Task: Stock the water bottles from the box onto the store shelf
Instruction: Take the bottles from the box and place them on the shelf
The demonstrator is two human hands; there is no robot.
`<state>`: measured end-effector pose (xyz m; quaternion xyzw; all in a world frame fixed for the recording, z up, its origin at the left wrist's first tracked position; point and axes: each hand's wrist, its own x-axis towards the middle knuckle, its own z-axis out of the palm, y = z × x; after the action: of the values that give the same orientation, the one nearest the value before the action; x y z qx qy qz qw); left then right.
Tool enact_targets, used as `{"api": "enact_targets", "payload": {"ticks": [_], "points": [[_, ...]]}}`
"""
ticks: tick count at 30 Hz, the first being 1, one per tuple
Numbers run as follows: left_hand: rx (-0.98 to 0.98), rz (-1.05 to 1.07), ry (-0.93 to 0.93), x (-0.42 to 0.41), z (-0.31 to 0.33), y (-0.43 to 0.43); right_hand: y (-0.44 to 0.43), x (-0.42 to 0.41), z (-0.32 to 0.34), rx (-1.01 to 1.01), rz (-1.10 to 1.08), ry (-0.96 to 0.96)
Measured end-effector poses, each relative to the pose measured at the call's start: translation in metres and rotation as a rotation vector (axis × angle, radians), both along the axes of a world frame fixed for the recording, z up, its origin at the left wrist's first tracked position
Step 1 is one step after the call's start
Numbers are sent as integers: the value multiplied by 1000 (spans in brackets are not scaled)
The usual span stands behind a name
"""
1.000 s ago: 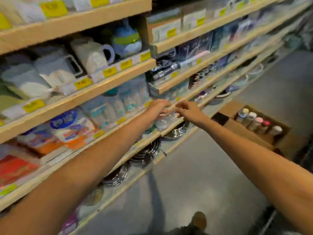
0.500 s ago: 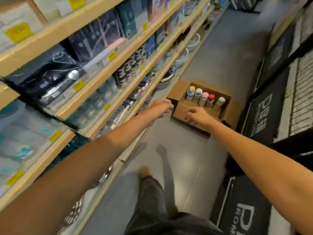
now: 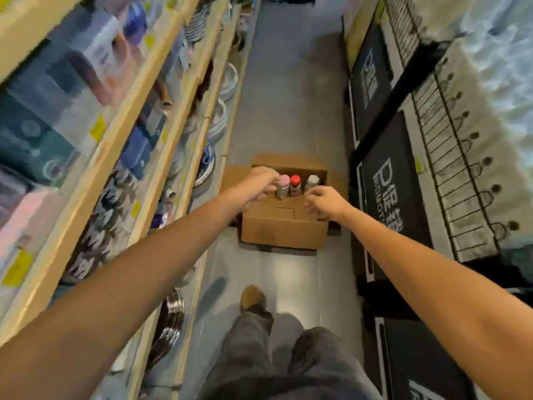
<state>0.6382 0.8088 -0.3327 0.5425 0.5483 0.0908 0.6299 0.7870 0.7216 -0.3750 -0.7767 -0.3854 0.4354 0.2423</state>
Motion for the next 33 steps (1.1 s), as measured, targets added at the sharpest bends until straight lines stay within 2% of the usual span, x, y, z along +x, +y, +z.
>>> {"api": "enact_targets", "payload": {"ticks": [5,10,19,24,28,33], "points": [[-52,-99,68,58,-11,60,43,40,-15,-37,-79,51],[-93,-203,126,118,-55,101,78,98,-52,-113,-221,136],[-218,-212,202,235,-118,171,160,213,-122,-204,-269,189],[-260,-84,194,280,-188,199,207,264,-176,-240,-250,214],[-292,-30,253,306,-256,224,233,287,-231,-266,-361,234],[-309,-4,238,339,-391,251,256,303,-342,-321,-410,258]]}}
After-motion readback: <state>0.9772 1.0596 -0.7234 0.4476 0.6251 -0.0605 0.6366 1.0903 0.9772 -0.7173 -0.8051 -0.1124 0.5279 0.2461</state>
